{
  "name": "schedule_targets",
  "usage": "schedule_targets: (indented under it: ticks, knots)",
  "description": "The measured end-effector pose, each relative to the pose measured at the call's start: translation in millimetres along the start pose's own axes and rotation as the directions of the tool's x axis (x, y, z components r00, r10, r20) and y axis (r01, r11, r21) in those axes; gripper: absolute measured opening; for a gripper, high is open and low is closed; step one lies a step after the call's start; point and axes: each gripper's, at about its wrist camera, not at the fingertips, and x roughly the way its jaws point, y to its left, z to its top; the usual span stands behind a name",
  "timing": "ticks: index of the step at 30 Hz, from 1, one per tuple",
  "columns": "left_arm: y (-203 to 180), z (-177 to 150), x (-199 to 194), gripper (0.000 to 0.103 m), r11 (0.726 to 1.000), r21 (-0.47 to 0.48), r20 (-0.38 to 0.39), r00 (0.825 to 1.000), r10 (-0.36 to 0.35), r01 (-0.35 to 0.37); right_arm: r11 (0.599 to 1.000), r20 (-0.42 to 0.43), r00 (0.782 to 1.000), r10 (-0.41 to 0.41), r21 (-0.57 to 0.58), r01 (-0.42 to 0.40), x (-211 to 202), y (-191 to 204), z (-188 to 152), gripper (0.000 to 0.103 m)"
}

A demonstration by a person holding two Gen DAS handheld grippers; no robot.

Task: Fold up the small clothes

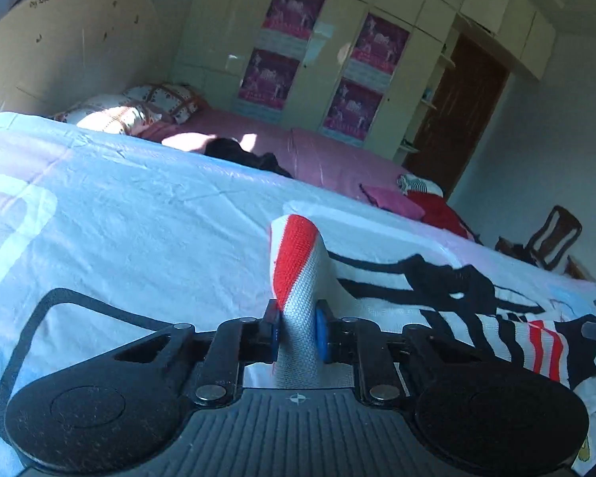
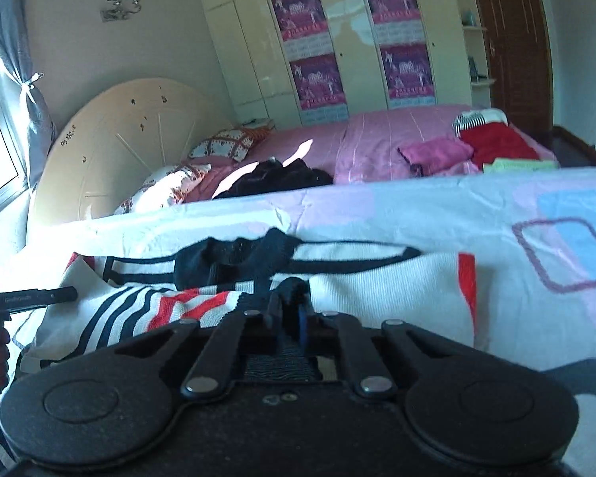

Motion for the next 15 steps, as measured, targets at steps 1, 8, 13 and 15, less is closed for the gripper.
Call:
schedule_targets:
  ticks: [1,8,13,15]
  knots:
    - [1,-3,2,0.018,1.000,0.005,-0.010,1.000,0.021,-0.021,1.000,0.012,1.000,-0.009,-0.012,0.009,2,-2,-1,0.008]
    - [11,1,-3,0.035,0.989,-0.010,0.018,0.989,0.149,-0.148,0.989,-0.086,0.985,-0.150,-0.004,0.150,26,-14,-13,0.024]
    - [-36,16,-12,0.049,0.968,0.228,0.083,0.993,0.084,-0.101,0.994,-0.035,0.998,-0.050,-0.102,0.046,19,17,-2,0.022]
    - [-54,15,-1,0.057,0.958,0.280,0.063,0.997,0.036,-0.052,0.988,-0.061,0.998,-0.005,-0.154,-0.004,35,36,-1,0.022]
